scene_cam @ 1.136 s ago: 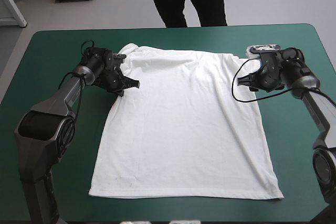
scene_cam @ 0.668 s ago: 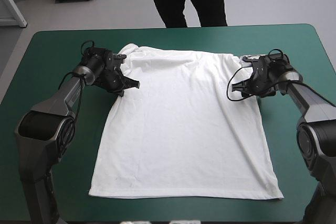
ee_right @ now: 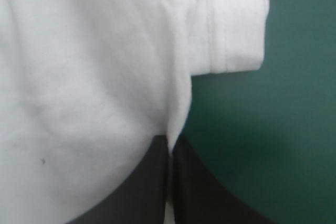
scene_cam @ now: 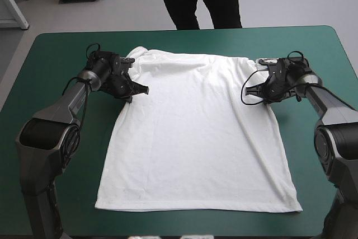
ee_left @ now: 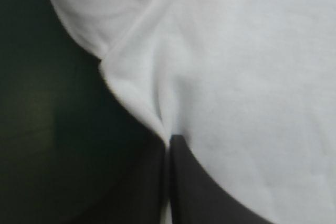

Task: Fold the cloth

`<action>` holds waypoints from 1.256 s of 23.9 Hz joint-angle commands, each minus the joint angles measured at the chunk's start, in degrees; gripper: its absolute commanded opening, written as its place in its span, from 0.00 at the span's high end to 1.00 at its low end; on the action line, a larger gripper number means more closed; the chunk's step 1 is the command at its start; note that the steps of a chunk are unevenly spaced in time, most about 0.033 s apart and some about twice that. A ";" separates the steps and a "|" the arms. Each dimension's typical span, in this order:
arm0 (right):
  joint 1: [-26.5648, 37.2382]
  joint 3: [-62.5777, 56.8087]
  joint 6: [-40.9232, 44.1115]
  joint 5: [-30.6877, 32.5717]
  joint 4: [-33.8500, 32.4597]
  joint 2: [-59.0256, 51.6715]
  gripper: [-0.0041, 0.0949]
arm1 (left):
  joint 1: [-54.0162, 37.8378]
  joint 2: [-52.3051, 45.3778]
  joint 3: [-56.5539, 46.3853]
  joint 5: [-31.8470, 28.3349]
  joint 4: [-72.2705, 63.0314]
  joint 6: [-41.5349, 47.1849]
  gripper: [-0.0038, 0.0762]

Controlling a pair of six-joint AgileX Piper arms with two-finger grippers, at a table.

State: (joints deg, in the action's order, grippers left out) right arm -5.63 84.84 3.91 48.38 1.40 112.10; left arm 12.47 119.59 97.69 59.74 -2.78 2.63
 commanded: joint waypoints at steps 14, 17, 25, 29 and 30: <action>0.41 17.16 -0.52 6.97 1.26 -13.45 0.98 | -0.07 -22.38 -0.12 -8.62 2.78 -2.63 0.96; 0.41 17.94 -0.52 6.94 1.26 -16.83 0.98 | -0.07 -27.13 -0.12 -10.42 2.78 -2.63 0.96; 0.41 19.53 -0.52 6.36 2.20 -28.14 0.98 | 0.03 -41.27 -0.12 -13.13 2.34 -2.63 0.96; 0.41 19.53 -0.52 5.79 2.20 -35.01 0.98 | 0.03 -48.23 -0.12 -14.38 2.08 -2.63 0.96; 0.41 19.53 -0.52 5.37 2.37 -37.11 0.98 | 0.03 -50.37 -0.12 -14.64 1.99 -2.63 0.96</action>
State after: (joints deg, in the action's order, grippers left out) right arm -5.63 102.33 3.89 58.05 3.65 79.48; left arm 12.42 73.89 95.98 50.72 -0.56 0.00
